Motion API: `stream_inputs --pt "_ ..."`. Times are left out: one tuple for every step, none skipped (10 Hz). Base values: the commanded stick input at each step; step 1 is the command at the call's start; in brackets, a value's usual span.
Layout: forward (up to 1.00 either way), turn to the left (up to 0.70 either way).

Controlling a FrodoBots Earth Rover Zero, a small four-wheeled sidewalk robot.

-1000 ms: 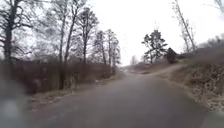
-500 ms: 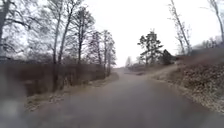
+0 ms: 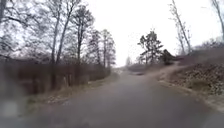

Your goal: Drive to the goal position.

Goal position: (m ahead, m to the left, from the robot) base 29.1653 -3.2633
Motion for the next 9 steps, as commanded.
stream_inputs --pt "0.66 0.0" --pt "0.66 -0.14" --pt "0.66 -0.27" --pt "0.66 -0.33" --pt "0.66 -0.3" --pt "0.65 -0.11" --pt "0.64 0.0" --pt "0.63 0.0" --pt "0.62 0.0"
